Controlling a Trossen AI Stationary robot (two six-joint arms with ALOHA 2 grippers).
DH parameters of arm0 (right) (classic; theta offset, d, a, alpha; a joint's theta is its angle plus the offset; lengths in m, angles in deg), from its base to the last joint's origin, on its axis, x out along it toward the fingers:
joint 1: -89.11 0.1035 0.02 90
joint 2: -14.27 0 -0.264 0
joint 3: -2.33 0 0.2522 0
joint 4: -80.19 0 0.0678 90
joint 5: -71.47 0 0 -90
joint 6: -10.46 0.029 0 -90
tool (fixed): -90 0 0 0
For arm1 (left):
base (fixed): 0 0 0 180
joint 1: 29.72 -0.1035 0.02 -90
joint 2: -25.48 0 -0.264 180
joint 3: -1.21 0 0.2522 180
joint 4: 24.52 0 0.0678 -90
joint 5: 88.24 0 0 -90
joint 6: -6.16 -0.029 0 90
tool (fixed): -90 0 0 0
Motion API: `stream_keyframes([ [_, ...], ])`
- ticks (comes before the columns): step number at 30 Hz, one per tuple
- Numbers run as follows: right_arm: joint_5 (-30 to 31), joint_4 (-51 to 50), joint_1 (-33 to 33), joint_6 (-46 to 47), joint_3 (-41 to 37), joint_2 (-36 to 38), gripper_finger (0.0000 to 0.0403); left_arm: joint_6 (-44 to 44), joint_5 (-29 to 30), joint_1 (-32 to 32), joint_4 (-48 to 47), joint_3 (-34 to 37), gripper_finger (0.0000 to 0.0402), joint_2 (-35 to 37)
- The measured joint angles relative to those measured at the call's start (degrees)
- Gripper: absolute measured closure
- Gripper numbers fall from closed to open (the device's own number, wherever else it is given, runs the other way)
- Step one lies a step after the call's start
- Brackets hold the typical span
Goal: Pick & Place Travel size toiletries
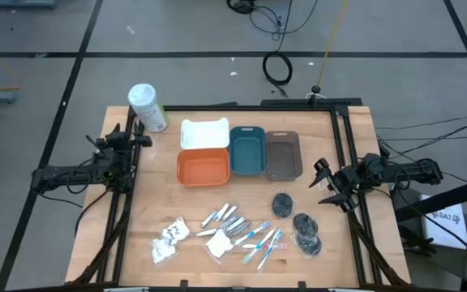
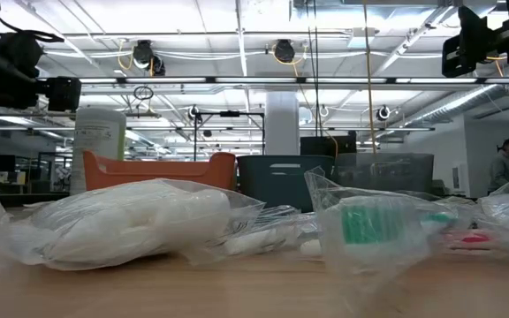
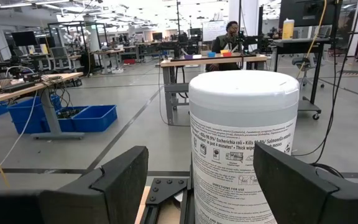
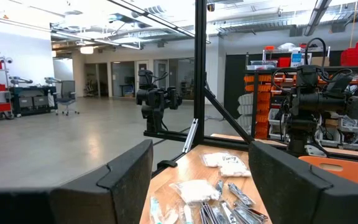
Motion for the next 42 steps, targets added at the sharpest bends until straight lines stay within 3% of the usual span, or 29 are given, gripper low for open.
stream_keyframes([
  [35,0.0,0.0,0.0,0.0,0.0,0.0,0.0151,0.0,0.0,0.0,0.0,0.0,0.0117,0.0],
  [39,-0.1,2.8,0.0,-0.6,0.0,0.0,0.0151,0.0,0.0,0.0,0.0,0.0,0.0117,0.0],
  [42,0.0,7.7,0.1,4.5,0.0,0.0,0.0151,0.0,0.0,0.0,0.0,0.0,0.0117,0.0],
])
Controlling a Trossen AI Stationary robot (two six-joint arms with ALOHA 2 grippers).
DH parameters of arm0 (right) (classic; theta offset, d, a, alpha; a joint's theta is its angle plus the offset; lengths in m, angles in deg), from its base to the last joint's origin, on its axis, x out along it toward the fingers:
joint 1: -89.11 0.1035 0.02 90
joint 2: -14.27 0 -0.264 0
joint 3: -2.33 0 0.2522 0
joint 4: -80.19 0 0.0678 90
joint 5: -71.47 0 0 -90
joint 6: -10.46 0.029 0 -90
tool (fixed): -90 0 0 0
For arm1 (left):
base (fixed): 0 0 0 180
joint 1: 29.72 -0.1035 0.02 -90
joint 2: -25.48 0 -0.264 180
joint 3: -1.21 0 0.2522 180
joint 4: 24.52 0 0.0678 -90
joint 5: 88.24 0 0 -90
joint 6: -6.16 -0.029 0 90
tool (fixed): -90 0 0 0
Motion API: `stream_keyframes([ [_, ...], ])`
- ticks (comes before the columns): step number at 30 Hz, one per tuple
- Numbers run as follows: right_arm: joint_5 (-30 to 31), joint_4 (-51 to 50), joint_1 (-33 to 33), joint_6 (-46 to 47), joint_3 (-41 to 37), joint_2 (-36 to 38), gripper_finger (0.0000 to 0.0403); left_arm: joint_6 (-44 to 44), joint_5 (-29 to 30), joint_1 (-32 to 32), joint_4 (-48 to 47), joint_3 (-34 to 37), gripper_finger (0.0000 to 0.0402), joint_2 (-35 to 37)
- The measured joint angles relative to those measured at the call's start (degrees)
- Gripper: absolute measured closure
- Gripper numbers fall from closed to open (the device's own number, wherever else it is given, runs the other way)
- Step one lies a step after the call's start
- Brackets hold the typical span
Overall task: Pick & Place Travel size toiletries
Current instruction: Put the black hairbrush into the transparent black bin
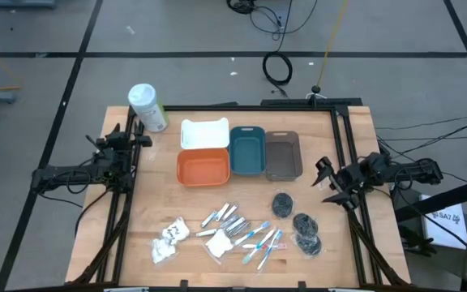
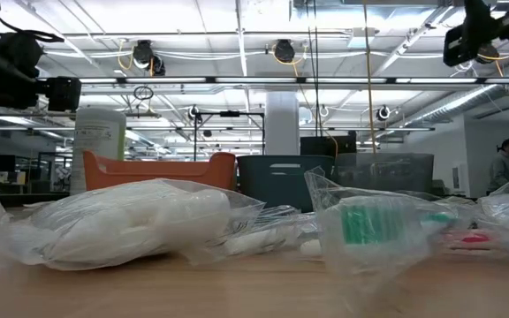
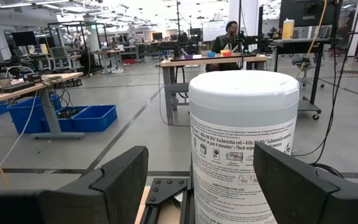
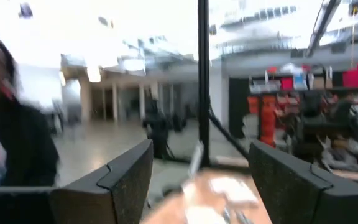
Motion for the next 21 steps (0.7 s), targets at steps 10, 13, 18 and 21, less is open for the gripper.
stream_keyframes([
  [10,0.4,12.1,0.0,13.0,0.0,0.0,0.0151,0.0,0.0,0.0,0.0,0.0,0.0117,0.0],
  [13,0.3,12.6,0.0,13.4,0.0,0.0,0.0151,0.0,0.0,0.0,0.0,0.0,0.0117,0.0],
  [18,0.3,12.5,0.0,13.5,0.0,0.0,0.0151,0.0,0.0,0.0,0.0,0.0,0.0117,0.0],
  [21,1.1,12.4,0.0,12.9,0.0,0.0,0.0151,0.0,0.0,0.0,0.0,0.0,0.0117,0.0],
])
